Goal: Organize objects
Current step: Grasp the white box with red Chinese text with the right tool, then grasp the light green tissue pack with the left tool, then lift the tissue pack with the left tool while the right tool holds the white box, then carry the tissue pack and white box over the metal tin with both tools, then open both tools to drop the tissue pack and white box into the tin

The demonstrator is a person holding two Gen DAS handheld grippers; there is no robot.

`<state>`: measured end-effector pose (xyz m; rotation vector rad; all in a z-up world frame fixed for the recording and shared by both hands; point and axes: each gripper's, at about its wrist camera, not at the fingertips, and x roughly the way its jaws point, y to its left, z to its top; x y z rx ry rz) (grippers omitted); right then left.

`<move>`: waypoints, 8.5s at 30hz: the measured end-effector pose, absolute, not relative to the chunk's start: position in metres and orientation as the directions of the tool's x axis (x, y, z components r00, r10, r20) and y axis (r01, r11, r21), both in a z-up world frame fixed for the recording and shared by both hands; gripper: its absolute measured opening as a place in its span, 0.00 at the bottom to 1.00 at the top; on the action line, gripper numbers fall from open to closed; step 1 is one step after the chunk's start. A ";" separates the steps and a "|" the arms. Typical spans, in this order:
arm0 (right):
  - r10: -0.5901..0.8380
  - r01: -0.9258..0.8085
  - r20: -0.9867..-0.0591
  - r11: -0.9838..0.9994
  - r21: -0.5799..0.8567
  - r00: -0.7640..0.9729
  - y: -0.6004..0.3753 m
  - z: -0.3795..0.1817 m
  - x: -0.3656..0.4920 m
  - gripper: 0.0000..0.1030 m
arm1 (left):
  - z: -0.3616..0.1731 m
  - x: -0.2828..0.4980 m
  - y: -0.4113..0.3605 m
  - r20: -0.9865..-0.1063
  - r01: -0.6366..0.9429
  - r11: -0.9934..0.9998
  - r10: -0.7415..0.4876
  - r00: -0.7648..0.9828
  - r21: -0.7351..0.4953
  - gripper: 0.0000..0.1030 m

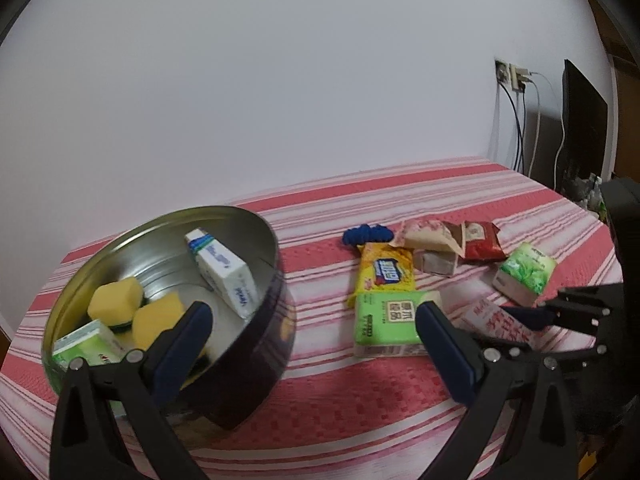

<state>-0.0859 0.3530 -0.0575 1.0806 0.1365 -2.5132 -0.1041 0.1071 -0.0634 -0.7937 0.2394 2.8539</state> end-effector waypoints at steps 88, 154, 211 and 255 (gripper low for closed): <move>-0.274 0.237 -0.481 -0.962 0.136 -0.833 0.387 -0.018 -0.117 0.37 | -0.060 -0.131 0.160 -0.539 -0.273 -0.959 0.192 -0.820 0.074 0.66; -0.201 0.210 -0.275 -0.978 -0.004 -0.940 0.369 0.002 -0.064 0.37 | -0.041 -0.100 0.119 -0.293 -0.170 -0.985 0.166 -0.942 -0.014 0.66; -0.530 0.549 -0.279 -0.835 0.010 -0.801 0.232 0.067 -0.090 0.37 | -0.008 -0.120 -0.066 -0.323 0.207 -0.978 -0.198 -0.926 0.009 0.66; -0.580 0.675 -0.574 -0.735 0.063 -0.578 0.113 -0.012 -0.166 0.37 | -0.036 -0.180 -0.095 -0.579 0.173 -0.984 -0.163 -0.799 0.037 0.67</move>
